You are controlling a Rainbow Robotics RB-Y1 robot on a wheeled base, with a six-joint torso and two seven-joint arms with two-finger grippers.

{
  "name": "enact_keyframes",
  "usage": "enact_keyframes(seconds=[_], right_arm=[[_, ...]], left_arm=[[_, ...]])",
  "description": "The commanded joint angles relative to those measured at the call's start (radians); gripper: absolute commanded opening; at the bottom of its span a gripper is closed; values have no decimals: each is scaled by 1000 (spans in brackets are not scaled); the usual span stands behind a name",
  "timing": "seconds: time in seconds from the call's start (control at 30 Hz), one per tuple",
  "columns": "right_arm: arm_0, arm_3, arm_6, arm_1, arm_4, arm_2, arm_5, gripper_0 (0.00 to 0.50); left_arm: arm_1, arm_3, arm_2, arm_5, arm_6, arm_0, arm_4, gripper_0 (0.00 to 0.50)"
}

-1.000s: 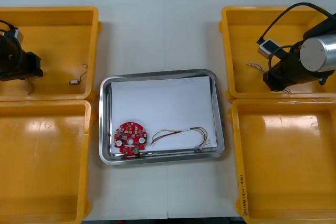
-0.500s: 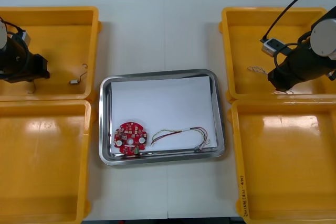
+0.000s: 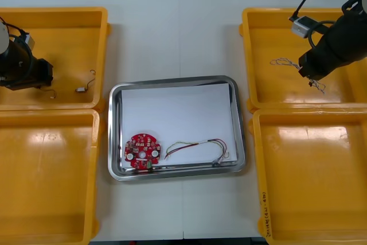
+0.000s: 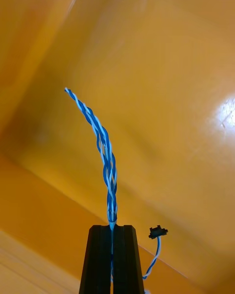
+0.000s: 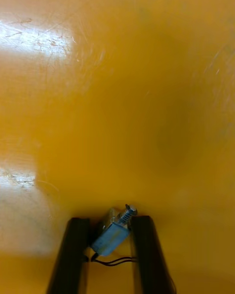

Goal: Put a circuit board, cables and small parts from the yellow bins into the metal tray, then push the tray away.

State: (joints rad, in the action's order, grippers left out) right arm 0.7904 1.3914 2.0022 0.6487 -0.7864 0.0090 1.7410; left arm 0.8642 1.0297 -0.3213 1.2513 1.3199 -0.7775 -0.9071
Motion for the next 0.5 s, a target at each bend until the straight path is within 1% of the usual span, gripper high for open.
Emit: enact_keyframes(seconds=[0.03,0.23,0.37,0.4,0.5], right_arm=[[78,44,-129,45,-62,-29,43,0],[96,89,-230,45,-116,-18,91,0],[104,126,-296,45,-128,6,115,0],[109,144,-335,45,-134,26,121,0],[113,175,-393,43,-139,57,123,0]], left_arm=[[-17,-8,-7,-4,96,-39,13,6],[-17,-8,-7,-4,93,-39,19,0],[-13,-8,-4,5,91,-40,17,0],[-11,-7,7,22,90,-45,14,0],[2,12,24,69,87,-55,13,0]])
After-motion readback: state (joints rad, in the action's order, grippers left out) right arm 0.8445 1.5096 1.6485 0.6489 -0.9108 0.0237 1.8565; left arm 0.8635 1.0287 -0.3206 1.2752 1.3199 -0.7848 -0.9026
